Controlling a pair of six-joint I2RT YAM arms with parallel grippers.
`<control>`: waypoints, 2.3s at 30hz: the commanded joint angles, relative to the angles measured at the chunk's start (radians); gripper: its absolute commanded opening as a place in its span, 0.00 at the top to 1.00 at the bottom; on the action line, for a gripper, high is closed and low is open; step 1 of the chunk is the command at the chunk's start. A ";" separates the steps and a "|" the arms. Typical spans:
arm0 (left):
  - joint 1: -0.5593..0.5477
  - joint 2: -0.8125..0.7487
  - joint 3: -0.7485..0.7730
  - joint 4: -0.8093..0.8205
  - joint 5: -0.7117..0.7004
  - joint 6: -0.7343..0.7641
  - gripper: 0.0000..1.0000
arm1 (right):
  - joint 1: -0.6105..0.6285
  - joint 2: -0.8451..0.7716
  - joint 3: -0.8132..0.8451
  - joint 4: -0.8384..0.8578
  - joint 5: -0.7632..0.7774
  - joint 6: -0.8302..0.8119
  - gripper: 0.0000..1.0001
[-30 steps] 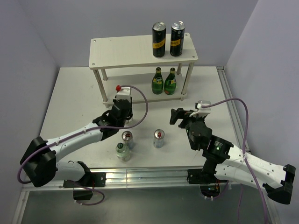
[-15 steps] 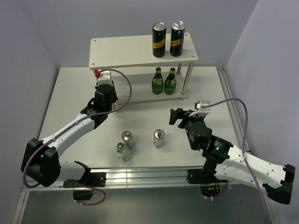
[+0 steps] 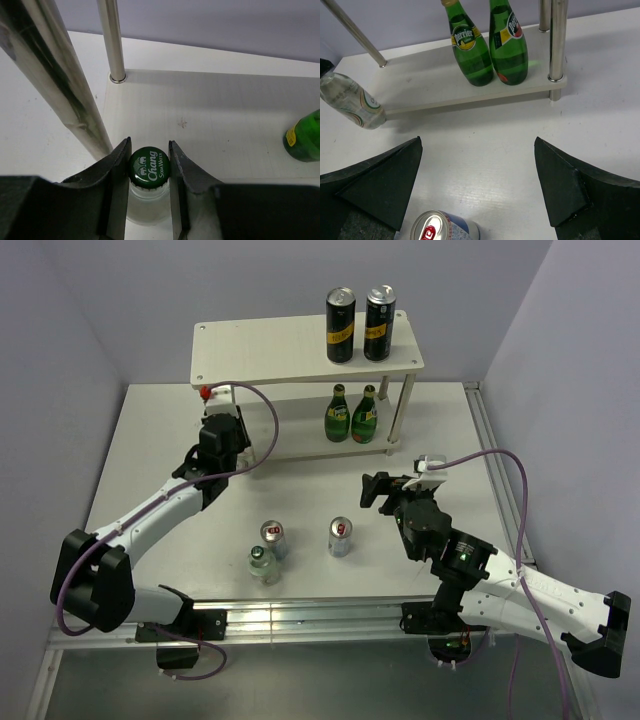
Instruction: Place and organize the beverage onto the shelf
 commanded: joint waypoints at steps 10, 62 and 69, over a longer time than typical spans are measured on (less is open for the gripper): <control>0.008 0.016 0.129 0.261 -0.004 0.034 1.00 | -0.013 0.008 -0.019 0.054 -0.012 0.003 0.00; -0.037 -0.030 0.111 0.120 -0.011 0.066 0.01 | -0.029 0.001 -0.034 0.062 -0.032 0.015 0.00; -0.141 -0.201 0.088 -0.173 -0.033 0.006 0.01 | -0.029 -0.012 -0.036 0.057 -0.035 0.015 0.00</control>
